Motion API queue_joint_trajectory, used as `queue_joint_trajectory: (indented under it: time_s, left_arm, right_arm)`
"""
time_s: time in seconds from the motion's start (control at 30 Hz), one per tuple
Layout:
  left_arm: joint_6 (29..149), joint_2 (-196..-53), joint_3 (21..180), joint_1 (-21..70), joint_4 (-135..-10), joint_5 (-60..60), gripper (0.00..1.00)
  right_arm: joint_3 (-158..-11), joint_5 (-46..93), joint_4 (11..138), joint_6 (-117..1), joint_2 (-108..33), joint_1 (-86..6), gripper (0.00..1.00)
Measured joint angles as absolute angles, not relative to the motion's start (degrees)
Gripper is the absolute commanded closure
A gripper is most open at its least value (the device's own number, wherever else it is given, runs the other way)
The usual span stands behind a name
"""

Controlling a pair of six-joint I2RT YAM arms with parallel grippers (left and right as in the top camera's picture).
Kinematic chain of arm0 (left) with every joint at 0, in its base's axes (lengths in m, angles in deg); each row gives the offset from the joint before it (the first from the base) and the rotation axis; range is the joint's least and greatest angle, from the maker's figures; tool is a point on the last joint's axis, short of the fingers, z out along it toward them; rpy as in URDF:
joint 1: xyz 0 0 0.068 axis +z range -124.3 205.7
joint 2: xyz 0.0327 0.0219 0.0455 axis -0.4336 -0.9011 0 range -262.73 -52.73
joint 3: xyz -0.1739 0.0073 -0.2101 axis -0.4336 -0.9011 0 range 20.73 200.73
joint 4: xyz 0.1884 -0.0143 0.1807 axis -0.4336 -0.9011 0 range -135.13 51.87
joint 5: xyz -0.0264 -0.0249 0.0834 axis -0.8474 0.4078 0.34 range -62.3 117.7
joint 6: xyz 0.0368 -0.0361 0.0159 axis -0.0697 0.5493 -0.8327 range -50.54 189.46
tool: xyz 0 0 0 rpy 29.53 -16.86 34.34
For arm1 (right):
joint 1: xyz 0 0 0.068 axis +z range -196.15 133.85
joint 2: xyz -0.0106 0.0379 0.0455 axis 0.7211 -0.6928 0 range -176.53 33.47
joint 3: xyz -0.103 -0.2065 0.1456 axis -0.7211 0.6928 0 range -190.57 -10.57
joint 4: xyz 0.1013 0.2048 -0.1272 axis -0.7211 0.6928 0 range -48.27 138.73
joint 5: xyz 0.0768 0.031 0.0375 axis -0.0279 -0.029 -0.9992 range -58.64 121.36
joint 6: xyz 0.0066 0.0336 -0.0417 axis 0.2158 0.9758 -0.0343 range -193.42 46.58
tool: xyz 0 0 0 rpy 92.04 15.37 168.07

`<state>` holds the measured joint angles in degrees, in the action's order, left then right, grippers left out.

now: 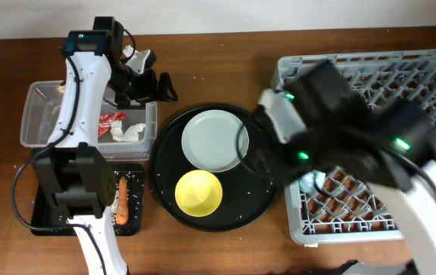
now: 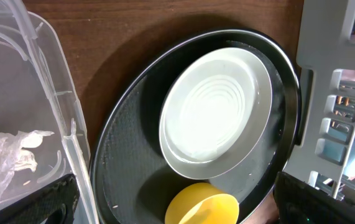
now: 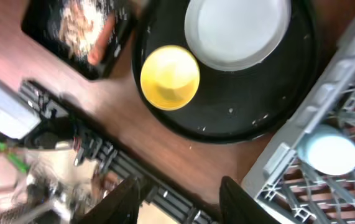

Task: Sort waste into correct bins and load items into the dishwasher rack
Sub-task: 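Move the right gripper to the white plate rim and grasp it, then lift the white plate and stand it upright in the rack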

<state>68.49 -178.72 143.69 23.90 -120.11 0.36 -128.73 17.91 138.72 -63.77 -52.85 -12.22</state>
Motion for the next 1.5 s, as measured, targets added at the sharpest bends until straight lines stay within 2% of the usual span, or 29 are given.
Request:
queue_joint_trajectory:
  time_s: [0.1, 0.17, 0.23, 0.37, 0.53, 0.6, 0.77, 0.83, 0.9, 1.0, 1.1, 1.13, 1.33, 1.5]
  left_arm:
    - [68.5, -178.7, 143.7, 23.9, -120.1, 0.4, 0.01]
    - [68.5, -178.7, 143.7, 23.9, -120.1, 0.4, 0.01]
    - [68.5, -178.7, 143.7, 23.9, -120.1, 0.4, 0.01]
    - [68.5, -178.7, 143.7, 23.9, -120.1, 0.6, 0.01]
    - [68.5, -178.7, 143.7, 23.9, -120.1, 0.7, 0.01]
    - [68.5, -178.7, 143.7, 23.9, -120.1, 0.7, 0.01]
    - [68.5, -178.6, 143.7, 23.9, -120.1, 0.7, 0.01]
    - [68.5, -178.6, 143.7, 23.9, -120.1, 0.7, 0.01]
    - [68.5, -178.6, 143.7, 23.9, -120.1, 0.7, 0.01]
    - [68.5, -178.6, 143.7, 23.9, -120.1, 0.7, 0.01]
    - [68.5, -178.6, 143.7, 23.9, -120.1, 0.7, 0.01]
    - [68.5, -178.6, 143.7, 23.9, -120.1, 0.7, 0.01]
    - [68.5, -178.6, 143.7, 23.9, -120.1, 0.7, 0.01]
    - [68.5, -178.6, 143.7, 23.9, -120.1, 0.7, 0.01]
  right_arm:
    - [-128.7, 19.8, 138.7, -62.6, -48.8, -12.2, 0.59]
    - [-124.6, 20.3, 137.3, -61.4, -49.4, -12.2, 0.44]
    - [-110.5, 21.0, 125.7, -60.6, -50.6, -12.2, 0.25]
    - [-90.1, 20.9, 107.2, -60.0, -51.4, -12.2, 0.25]
    - [-78.2, 17.9, 88.4, -59.9, -51.8, -12.2, 0.26]
    - [-77.9, 18.0, 84.8, -60.0, -54.8, -12.2, 0.35]
    - [-77.6, 33.4, 73.5, -55.2, -61.8, -15.7, 0.35]
    - [-77.6, 35.7, 70.7, -53.7, -64.1, -18.0, 0.39]
    - [-77.6, 36.8, 63.3, -52.6, -71.6, -18.6, 0.51]
    - [-77.5, 36.7, 60.3, -52.4, -77.4, -18.6, 0.59]
    - [-77.5, 36.7, 59.7, -52.5, -78.8, -18.6, 0.93]
    - [-77.5, 36.0, 59.6, -52.2, -78.8, -18.6, 0.96]
    - [-79.0, 32.2, 61.0, -52.0, -77.0, -18.8, 0.96]
    - [-79.8, 31.7, 66.9, -58.8, -54.9, -20.0, 0.96]
